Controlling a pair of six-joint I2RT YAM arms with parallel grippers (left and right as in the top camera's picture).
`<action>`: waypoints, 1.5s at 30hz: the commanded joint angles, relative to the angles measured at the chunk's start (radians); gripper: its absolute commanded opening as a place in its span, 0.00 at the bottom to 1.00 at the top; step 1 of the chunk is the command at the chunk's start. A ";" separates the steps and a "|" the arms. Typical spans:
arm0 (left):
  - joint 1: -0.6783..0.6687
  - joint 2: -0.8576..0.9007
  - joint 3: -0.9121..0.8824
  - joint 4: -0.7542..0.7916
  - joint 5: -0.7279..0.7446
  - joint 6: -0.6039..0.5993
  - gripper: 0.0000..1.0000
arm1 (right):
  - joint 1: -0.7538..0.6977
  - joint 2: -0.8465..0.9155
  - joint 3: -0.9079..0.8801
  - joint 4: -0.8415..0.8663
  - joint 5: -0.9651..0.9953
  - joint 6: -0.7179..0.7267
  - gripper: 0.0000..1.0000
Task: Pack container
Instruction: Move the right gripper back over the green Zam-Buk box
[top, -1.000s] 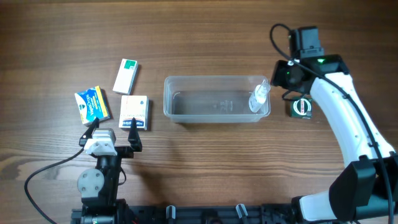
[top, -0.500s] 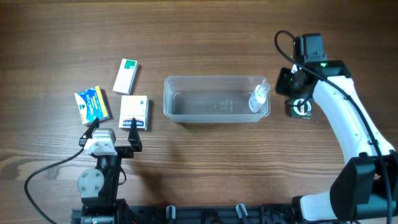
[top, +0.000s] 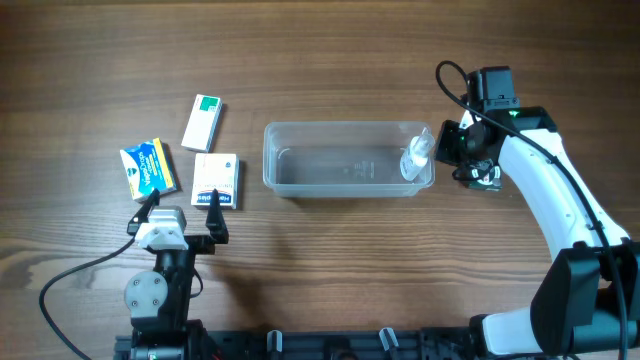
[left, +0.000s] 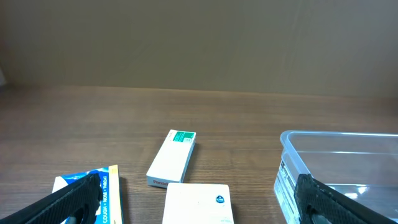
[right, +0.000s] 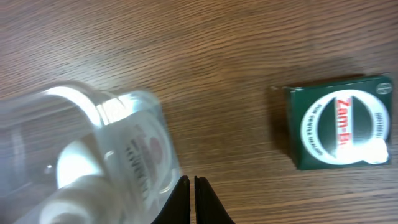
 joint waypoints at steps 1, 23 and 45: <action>0.000 -0.007 -0.005 -0.004 0.012 0.015 1.00 | -0.001 -0.020 -0.011 0.003 -0.076 -0.015 0.04; 0.000 -0.007 -0.005 -0.004 0.012 0.015 1.00 | -0.001 -0.020 -0.083 0.093 -0.183 -0.078 0.04; 0.000 -0.007 -0.005 -0.005 0.012 0.015 1.00 | -0.001 -0.020 -0.083 0.114 -0.224 -0.208 0.04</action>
